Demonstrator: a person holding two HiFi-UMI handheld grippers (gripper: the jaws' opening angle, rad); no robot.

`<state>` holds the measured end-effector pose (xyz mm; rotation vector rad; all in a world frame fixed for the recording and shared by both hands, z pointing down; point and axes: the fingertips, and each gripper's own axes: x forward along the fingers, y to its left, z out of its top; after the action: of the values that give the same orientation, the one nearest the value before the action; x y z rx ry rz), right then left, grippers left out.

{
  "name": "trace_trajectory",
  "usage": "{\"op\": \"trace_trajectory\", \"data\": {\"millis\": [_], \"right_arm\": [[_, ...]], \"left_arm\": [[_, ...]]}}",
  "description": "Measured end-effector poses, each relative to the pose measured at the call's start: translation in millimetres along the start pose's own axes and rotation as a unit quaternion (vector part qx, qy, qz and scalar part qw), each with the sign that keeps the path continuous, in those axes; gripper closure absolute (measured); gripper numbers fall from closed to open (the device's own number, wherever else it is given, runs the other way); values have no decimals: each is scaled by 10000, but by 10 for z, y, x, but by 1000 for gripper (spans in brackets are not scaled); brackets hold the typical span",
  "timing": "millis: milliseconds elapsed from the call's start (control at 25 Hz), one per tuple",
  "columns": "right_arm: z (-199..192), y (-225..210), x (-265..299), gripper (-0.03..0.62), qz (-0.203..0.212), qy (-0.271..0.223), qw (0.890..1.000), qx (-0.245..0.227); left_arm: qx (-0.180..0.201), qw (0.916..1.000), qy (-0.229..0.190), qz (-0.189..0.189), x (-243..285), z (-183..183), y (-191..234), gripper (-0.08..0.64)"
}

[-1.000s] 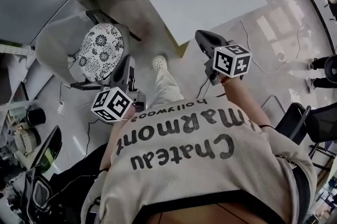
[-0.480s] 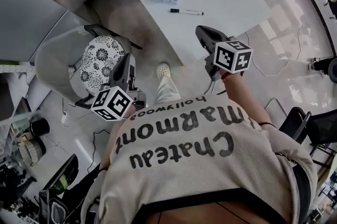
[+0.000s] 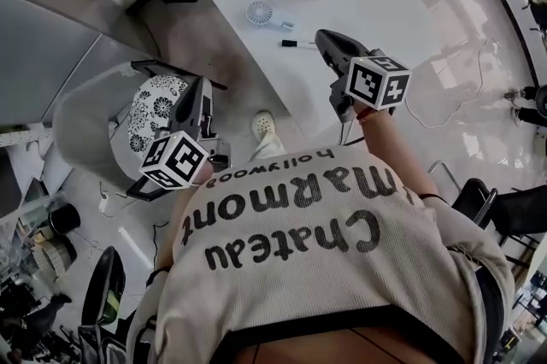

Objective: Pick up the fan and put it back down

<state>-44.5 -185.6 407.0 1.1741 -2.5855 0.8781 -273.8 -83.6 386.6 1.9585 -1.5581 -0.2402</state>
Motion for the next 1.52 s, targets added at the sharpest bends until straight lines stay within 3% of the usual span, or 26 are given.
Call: {"op": "trace_trajectory", "data": {"millis": [440,760,1000,1240,1400,1520], "right_arm": [[437,-182,690,589,-144,-61,9999,41],[325,-397,957,535,-219,199,9984,473],[131,-453,1203,456,-259,772,9966,98],[-120,-351,1438,329,75,1313,9912,-171],[-293,-258,1570,246,250,1811,9809,-672],[-383,-265,1615,221,246,2136,9701,-1129]], "left_arm": [[104,9999,-49,-117,673,534,443,560],[45,9994,241,-230,1059,462,704,560],[71,9978,530,-396,1433,426,791,560],[69,9959,732,-521,1623,360,804,560],[20,9946,881,-553,1665,307,840,560],[-11,9943,919,-540,1671,279,872,560]]}}
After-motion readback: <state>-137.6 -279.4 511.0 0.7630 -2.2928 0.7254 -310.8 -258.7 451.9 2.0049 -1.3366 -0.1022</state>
